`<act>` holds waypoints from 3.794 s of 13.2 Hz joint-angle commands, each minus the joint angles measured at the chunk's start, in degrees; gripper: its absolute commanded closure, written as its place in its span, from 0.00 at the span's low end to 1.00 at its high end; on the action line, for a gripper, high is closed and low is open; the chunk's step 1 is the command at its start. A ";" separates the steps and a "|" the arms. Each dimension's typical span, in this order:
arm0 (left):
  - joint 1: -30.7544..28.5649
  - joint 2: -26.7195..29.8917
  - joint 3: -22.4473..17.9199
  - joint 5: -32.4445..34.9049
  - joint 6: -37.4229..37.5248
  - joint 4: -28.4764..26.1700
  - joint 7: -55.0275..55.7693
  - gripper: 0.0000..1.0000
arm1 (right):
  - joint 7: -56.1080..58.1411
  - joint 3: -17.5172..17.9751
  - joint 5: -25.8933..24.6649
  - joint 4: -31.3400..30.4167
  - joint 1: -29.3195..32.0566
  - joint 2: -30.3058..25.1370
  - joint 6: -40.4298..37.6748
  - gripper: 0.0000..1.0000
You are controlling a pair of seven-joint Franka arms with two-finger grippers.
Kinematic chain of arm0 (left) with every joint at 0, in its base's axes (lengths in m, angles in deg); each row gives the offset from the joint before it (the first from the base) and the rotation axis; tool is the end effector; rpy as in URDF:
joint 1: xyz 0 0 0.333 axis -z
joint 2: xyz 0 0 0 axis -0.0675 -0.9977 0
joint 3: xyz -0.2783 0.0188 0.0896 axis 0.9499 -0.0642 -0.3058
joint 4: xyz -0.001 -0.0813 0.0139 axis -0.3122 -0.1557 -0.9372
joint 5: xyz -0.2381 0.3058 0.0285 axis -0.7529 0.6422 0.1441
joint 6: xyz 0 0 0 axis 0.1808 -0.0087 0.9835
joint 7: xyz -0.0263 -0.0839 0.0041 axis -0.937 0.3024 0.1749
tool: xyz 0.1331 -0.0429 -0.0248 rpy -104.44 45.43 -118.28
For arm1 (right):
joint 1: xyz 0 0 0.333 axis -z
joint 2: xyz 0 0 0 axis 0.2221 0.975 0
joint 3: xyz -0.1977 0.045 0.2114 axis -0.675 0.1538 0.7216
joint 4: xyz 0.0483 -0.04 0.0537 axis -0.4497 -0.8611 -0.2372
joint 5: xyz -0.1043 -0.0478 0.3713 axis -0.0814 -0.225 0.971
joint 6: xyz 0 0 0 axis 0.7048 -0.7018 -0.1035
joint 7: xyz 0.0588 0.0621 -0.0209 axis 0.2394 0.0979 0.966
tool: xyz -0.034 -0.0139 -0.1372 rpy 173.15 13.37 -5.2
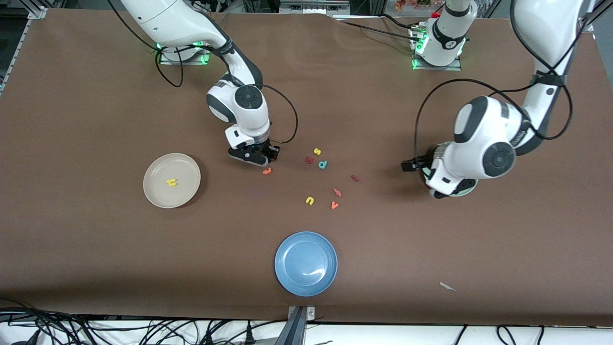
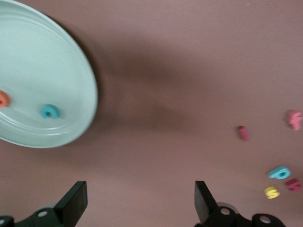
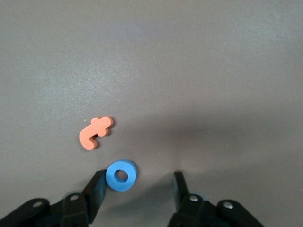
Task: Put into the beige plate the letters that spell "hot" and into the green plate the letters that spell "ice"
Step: 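Grasp the red letter with the left gripper while the right gripper carries blue o, then carry the red letter to the green plate while the right gripper drops blue o, then drop the red letter on the green plate while the right gripper reaches orange letter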
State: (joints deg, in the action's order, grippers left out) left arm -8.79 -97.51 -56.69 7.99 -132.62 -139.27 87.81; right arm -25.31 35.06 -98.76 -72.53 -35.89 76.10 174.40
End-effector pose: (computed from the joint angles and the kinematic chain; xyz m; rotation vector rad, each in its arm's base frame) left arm 0.5652 -0.1865 0.2547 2.9509 0.6081 -0.5388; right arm 0.4565 0.3657 0.1231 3.0667 -0.4577 0.1715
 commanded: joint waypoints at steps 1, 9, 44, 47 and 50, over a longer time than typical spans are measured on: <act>6.39 -4.90 -0.56 -0.54 -8.08 3.13 11.22 0.01 | -1.89 -0.43 -1.54 0.91 -0.67 1.11 0.79 0.49; 13.53 -12.64 -1.27 4.98 -20.86 2.60 32.24 0.22 | -1.19 -0.78 -1.89 0.64 -0.58 0.76 0.80 0.88; -7.20 -5.09 -1.80 14.30 7.09 -3.20 -9.57 1.00 | 8.68 -2.44 14.28 4.41 1.98 -3.82 -0.61 0.40; -8.88 -6.41 -1.80 14.40 5.06 -3.11 -9.66 0.62 | 4.54 -3.33 14.20 4.69 -0.05 -1.10 2.54 0.40; -9.14 -5.89 -1.71 14.22 5.32 -2.32 -9.57 0.00 | 1.12 -3.50 14.02 4.77 -1.10 0.58 4.75 0.40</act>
State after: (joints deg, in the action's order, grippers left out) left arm -17.24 -104.14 -59.30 20.77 -127.38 -142.12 79.01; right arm -21.37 32.43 -85.12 -69.18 -35.28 75.27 178.26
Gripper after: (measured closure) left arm 0.692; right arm 0.396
